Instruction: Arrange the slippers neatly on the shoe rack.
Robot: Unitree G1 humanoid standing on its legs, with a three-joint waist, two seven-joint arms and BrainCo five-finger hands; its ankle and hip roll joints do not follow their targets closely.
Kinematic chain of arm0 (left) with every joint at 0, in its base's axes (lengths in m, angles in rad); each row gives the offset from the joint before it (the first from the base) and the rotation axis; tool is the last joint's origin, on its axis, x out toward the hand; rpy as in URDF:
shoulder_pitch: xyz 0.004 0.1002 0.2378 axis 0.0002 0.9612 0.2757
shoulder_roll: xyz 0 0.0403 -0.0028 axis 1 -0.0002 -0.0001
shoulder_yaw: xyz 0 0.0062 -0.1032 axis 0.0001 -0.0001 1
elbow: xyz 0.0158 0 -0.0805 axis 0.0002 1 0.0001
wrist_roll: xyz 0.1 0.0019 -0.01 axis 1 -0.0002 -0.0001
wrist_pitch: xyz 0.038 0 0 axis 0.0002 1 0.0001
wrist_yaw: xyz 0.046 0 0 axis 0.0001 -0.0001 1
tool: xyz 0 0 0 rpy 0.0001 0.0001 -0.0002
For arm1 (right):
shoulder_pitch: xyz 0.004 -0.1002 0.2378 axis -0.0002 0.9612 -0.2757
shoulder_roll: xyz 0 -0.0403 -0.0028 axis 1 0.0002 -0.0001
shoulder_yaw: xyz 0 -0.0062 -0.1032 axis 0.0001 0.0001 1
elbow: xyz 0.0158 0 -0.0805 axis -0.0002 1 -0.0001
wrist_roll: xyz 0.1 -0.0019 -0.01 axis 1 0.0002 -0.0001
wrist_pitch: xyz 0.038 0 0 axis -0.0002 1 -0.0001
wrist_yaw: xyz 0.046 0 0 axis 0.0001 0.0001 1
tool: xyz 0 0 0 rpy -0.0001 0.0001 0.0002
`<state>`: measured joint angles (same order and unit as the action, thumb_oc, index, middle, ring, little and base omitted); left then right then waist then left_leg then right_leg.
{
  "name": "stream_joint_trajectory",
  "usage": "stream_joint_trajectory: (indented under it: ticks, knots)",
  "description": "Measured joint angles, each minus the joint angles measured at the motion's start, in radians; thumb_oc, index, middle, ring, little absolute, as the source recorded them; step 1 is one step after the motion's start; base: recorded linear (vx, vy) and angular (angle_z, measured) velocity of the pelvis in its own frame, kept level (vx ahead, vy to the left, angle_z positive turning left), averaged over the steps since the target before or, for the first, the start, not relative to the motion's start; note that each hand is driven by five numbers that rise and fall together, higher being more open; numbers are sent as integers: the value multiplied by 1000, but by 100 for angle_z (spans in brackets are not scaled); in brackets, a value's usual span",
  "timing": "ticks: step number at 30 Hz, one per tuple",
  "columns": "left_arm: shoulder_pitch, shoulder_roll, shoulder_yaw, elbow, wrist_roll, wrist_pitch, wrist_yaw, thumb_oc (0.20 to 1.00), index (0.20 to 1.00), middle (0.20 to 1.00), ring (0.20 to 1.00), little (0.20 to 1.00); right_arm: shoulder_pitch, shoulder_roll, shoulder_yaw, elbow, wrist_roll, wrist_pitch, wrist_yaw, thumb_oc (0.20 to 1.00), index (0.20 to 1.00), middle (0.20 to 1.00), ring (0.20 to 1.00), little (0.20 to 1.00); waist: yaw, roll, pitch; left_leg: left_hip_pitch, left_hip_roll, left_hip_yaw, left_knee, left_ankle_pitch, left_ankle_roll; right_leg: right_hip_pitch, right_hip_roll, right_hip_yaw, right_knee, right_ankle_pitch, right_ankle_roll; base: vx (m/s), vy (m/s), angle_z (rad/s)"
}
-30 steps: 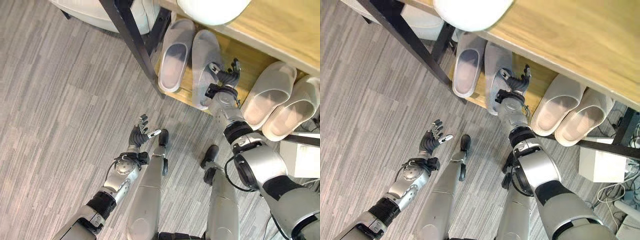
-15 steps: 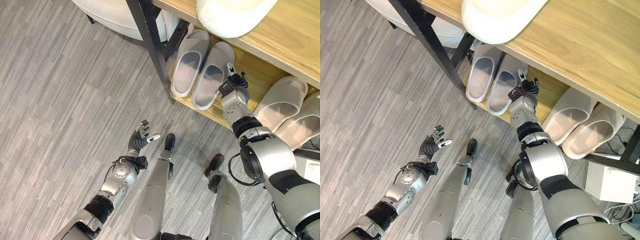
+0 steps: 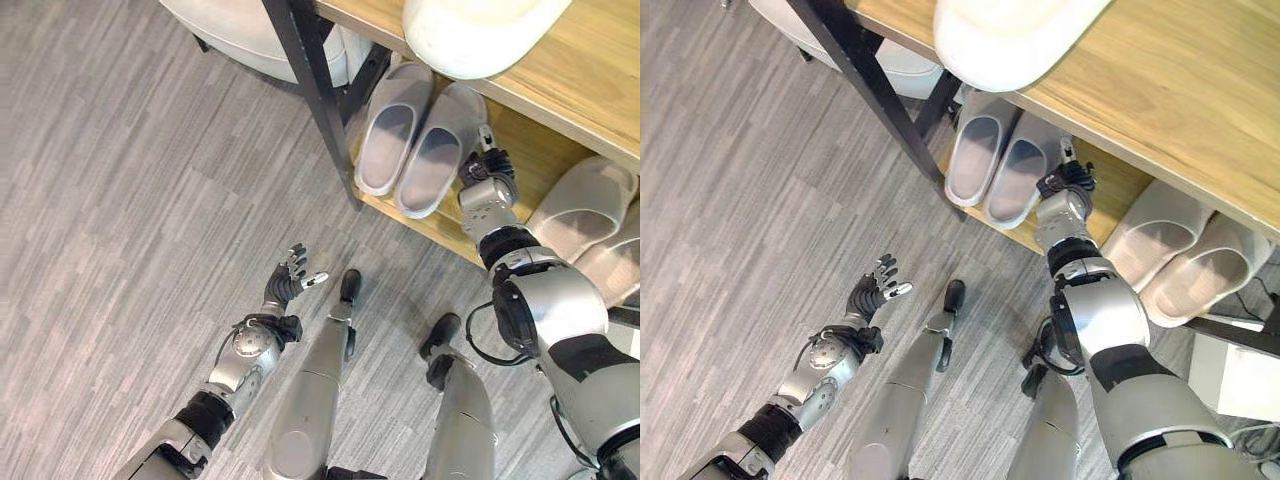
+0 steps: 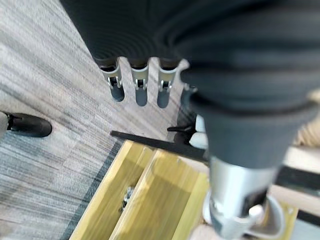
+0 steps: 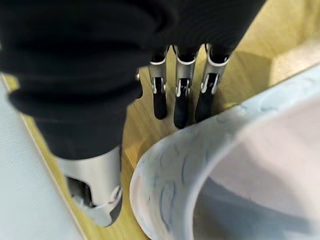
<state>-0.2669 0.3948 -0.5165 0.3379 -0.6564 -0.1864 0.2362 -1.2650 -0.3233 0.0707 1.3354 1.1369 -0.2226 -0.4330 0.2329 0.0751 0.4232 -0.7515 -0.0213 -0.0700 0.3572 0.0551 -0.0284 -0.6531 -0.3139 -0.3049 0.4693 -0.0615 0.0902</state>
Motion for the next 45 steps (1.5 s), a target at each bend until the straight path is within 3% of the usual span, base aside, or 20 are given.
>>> stream_joint_trajectory:
  ticks: [2,4,6,9,12,15,16,17,18,19,20,22,26,30,35,38,41,45]
  knots:
    - [-2,-1,-1,19,1,0,-6,1000,1000,1000,1000,1000,12,-8,78,-9,-59,19,8,1000,1000,1000,1000,1000,-5,0,0,2,0,1,1,1,1,2,0,0,-2,0,0,0,0,0]
    - [-4,-1,9,33,1,0,-9,1000,1000,1000,1000,1000,17,-22,198,-9,-238,67,25,1000,1000,1000,1000,1000,-10,0,0,9,2,4,1,5,8,7,3,3,-2,6,4,-27,-22,-6]
    - [-8,-5,17,62,5,0,-3,1000,1000,1000,1000,1000,105,-7,327,-146,-458,115,23,1000,1000,1000,1000,1000,-42,-10,2,54,16,13,-4,4,7,57,16,2,-30,18,15,-78,-23,-17]
    - [7,-1,19,77,9,0,3,1000,1000,1000,1000,1000,216,87,313,-225,-611,148,34,1000,1000,1000,1000,1000,-68,-30,0,147,37,44,-49,4,9,140,46,18,-112,57,12,-50,-2,-39]
    - [30,-9,59,88,11,4,1,1000,1000,1000,1000,1000,376,110,324,-407,-704,170,54,1000,1000,1000,1000,1000,-115,-74,-21,212,56,68,-95,3,-6,199,70,34,-187,70,7,38,-15,-30]
    - [95,-22,115,166,53,25,-10,1000,1000,1000,1000,1000,834,104,384,-759,-780,173,88,1000,1000,1000,1000,1000,-176,-149,-114,378,68,118,-185,3,-7,354,97,57,-328,113,21,155,-70,-39]
    - [128,-34,142,165,63,30,-16,1000,1000,1000,1000,1000,1028,95,390,-915,-809,176,120,1000,1000,1000,1000,1000,-197,-156,-136,441,75,142,-214,4,-5,412,94,58,-359,126,37,193,-103,-38]
    - [194,-54,204,159,99,34,-42,1000,1000,1000,1000,1000,1307,58,396,-1163,-862,164,182,1000,1000,1000,1000,1000,-203,-154,-155,559,74,155,-281,13,-7,518,101,53,-416,134,43,138,-80,-45]
    - [264,-56,227,170,120,33,-50,1000,1000,1000,1000,1000,1462,11,406,-1208,-903,160,224,1000,1000,1000,1000,1000,-223,-151,-245,607,77,166,-335,9,-12,571,114,58,-472,137,51,127,-78,-44]
    - [265,-56,228,207,137,36,-68,1000,1000,1000,1000,1000,1471,-18,359,-1081,-921,167,250,1000,1000,1000,1000,1000,-246,-139,-320,632,87,175,-378,19,-32,579,129,56,-502,142,45,144,-88,-33]
    - [276,-62,227,204,143,37,-87,1000,1000,1000,1000,1000,1487,-34,296,-1046,-921,170,272,1000,1000,1000,1000,1000,-250,-121,-347,660,93,176,-431,51,-34,591,140,56,-523,159,46,127,-82,-18]
    - [334,-43,204,171,214,45,-155,1000,1000,1000,1000,1000,1517,-134,254,-1074,-923,161,379,1000,1000,1000,1000,1000,-256,-72,-373,703,105,191,-447,53,-38,631,155,63,-558,166,43,89,-42,-18]
    - [359,-14,160,93,289,56,-229,1000,1000,1000,1000,1000,1521,-188,233,-1068,-975,164,458,1000,1000,1000,1000,1000,-258,-41,-380,703,114,193,-447,45,-53,627,164,75,-558,164,40,43,-16,-4]
    - [365,74,74,-19,362,64,-310,1000,1000,1000,1000,1000,1525,-182,216,-1012,-995,151,506,1000,1000,1000,1000,1000,-264,-38,-380,709,117,221,-447,41,-47,616,165,103,-558,159,31,44,-12,-20]
    - [231,146,-126,-112,486,76,-413,1000,1000,1000,1000,1000,1510,-167,231,-885,-1021,166,525,1000,1000,1000,1000,1000,-304,-34,-376,720,113,246,-448,37,-43,612,160,127,-558,169,39,11,-18,-16]
    - [80,127,-268,-195,527,84,-470,1000,1000,1000,1000,1000,1484,-165,232,-880,-1021,165,522,1000,1000,1000,1000,1000,-322,-27,-371,720,113,253,-448,38,-43,613,161,139,-558,174,37,4,-20,-8]
    - [-52,71,-331,-278,525,91,-503,1000,1000,1000,1000,1000,1429,-165,235,-880,-1022,166,516,1000,1000,1000,1000,1000,-338,-14,-361,719,113,257,-448,38,-43,611,161,141,-558,176,38,-1,-12,-5]
    - [-130,38,-301,-424,446,90,-517,1000,1000,1000,1000,1000,1378,-166,232,-883,-1030,164,504,1000,1000,1000,1000,1000,-352,9,-355,724,118,265,-445,40,-48,611,166,144,-558,179,39,0,-18,-5]
